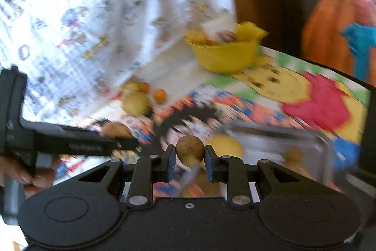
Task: Organize fruits
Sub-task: 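Carry the melon and small brown fruit over the grey tray with both tools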
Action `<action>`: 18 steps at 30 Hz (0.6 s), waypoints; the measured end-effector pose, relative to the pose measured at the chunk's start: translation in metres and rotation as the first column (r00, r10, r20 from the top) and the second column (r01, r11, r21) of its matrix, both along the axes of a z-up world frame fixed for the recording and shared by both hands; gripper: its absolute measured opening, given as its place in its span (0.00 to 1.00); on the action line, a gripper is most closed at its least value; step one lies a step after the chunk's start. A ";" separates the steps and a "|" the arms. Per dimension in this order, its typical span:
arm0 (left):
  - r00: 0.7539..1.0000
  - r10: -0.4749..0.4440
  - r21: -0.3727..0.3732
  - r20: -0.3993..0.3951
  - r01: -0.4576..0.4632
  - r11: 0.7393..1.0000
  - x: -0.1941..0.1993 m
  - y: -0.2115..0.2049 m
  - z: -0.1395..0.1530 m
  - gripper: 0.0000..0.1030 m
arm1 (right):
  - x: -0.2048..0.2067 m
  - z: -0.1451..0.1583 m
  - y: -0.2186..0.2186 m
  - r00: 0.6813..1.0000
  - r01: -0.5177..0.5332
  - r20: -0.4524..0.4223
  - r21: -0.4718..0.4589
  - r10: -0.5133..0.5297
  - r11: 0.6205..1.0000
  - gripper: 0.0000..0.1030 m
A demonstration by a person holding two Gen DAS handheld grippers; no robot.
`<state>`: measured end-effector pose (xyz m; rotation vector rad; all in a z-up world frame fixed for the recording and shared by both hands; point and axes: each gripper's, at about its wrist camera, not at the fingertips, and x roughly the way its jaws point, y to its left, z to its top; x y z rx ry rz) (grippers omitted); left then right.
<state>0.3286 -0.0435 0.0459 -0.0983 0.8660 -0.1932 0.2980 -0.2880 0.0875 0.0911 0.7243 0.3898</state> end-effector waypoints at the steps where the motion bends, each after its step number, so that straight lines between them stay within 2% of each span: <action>1: 1.000 -0.016 -0.009 -0.001 0.016 1.000 -0.001 -0.006 0.000 0.53 | -0.008 -0.002 -0.006 1.000 0.025 -0.005 -0.011 -0.025 1.000 0.27; 7: 0.996 -0.092 -0.024 0.000 0.092 0.996 -0.014 -0.039 0.003 0.53 | -0.043 -0.016 -0.034 0.991 0.128 -0.018 -0.089 -0.130 0.988 0.27; 11: 0.990 -0.140 -0.028 -0.020 0.140 0.990 -0.029 -0.056 0.003 0.53 | -0.052 -0.024 -0.048 0.982 0.183 -0.022 -0.100 -0.186 0.978 0.27; 18: 0.966 -0.239 -0.060 -0.103 0.234 0.970 -0.055 -0.081 -0.012 0.53 | -0.053 -0.038 -0.060 0.981 0.184 -0.033 -0.138 -0.190 0.973 0.27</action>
